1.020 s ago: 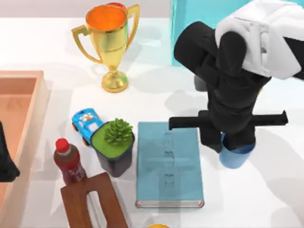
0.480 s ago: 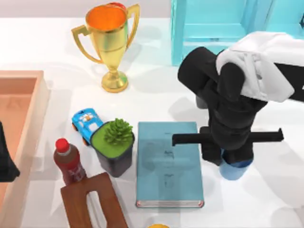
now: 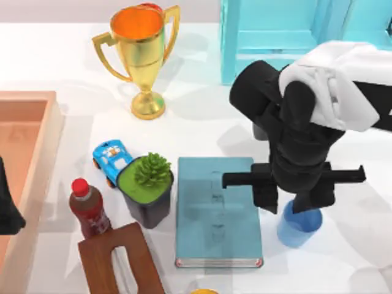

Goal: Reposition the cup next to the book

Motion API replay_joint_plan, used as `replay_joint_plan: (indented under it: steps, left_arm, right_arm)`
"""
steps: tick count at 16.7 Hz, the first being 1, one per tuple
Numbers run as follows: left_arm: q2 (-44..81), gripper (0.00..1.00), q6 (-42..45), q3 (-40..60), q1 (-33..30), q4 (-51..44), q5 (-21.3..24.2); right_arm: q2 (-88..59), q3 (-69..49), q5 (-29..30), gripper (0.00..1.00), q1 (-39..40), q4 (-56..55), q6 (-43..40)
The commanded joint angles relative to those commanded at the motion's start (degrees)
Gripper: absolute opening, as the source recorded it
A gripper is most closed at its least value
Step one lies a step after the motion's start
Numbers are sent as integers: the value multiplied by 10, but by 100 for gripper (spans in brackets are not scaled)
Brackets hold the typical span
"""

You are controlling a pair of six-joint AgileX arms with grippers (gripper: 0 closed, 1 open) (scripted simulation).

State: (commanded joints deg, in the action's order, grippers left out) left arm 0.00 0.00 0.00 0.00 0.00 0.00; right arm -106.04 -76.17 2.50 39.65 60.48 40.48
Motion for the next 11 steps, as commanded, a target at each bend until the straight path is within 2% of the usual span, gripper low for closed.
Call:
replay_joint_plan:
  steps: [5,11]
  left_arm:
    - [0,100,0,0,0,0,0]
    - [0,100,0,0,0,0,0]
  right_arm:
    - [0,0,0,98,0,0,0]
    - [0,0,0,100,0,0,0]
